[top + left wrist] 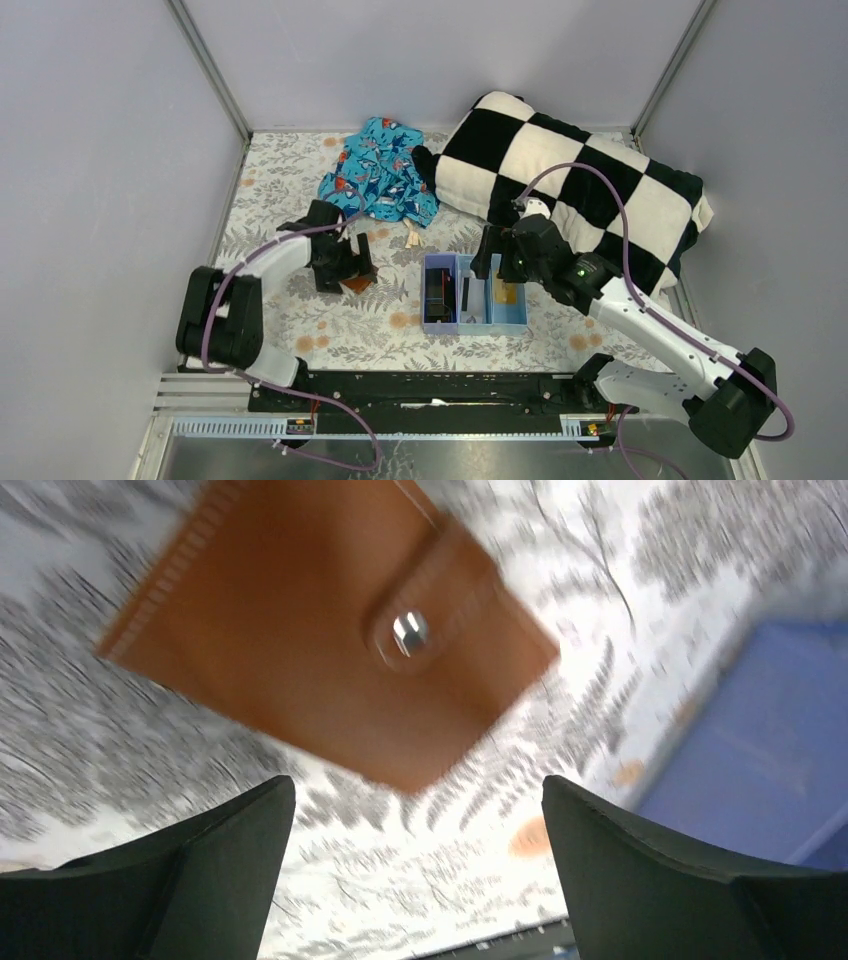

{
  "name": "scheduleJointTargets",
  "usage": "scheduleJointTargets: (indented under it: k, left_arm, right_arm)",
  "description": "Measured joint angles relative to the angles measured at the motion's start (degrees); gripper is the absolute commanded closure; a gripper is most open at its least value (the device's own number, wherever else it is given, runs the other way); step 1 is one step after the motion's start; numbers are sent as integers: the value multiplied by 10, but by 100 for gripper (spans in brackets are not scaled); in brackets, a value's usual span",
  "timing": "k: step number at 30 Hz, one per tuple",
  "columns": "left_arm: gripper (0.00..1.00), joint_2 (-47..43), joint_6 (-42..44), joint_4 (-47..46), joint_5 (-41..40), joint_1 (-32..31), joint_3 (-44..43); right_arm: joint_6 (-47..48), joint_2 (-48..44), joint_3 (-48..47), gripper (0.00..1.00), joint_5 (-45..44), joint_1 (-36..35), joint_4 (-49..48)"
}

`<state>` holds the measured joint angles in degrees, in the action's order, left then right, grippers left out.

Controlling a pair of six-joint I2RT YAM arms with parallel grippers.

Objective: Take the credit cards out of the card holder
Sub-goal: Move the card holder to the center of the board, then open the card holder at the center of the board.

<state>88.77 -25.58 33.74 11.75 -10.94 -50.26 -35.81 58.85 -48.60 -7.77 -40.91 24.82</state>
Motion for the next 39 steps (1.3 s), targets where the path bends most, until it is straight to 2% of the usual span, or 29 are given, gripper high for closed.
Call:
scheduleJointTargets:
  k: [3, 7, 11, 15, 18, 21, 27, 33, 39]
  left_arm:
    - [1, -60, -21, 21, 32, -15, 31]
    - [4, -132, -42, 59, 10, -3, 20]
    - [8, -147, -67, 73, -19, 55, -16]
    - [16, -96, -101, 64, -54, 101, -43]
    - [16, -30, -120, 54, -61, 101, -68]
    - [15, 35, -127, 40, -63, 94, -109]
    - [16, 141, -101, 20, -82, 42, -210]
    - [16, 191, -63, 12, -66, -13, -218]
    - [16, 184, -46, -3, -33, -60, -208]
  right_arm:
    - [24, 27, -15, 0, 4, -4, 2]
    - [58, 51, -45, 0, 4, -35, -4]
    - [81, 86, -79, 0, 10, -79, -29]
    - [105, 166, -143, 0, 14, -125, -42]
    - [123, 220, -189, 0, 14, -139, -45]
    - [134, 235, -197, 0, 13, -138, -43]
    - [134, 201, -169, 0, -4, -138, -34]
    - [117, 122, -110, 0, -20, -138, -24]
    - [105, 94, -90, 0, -37, -138, -9]
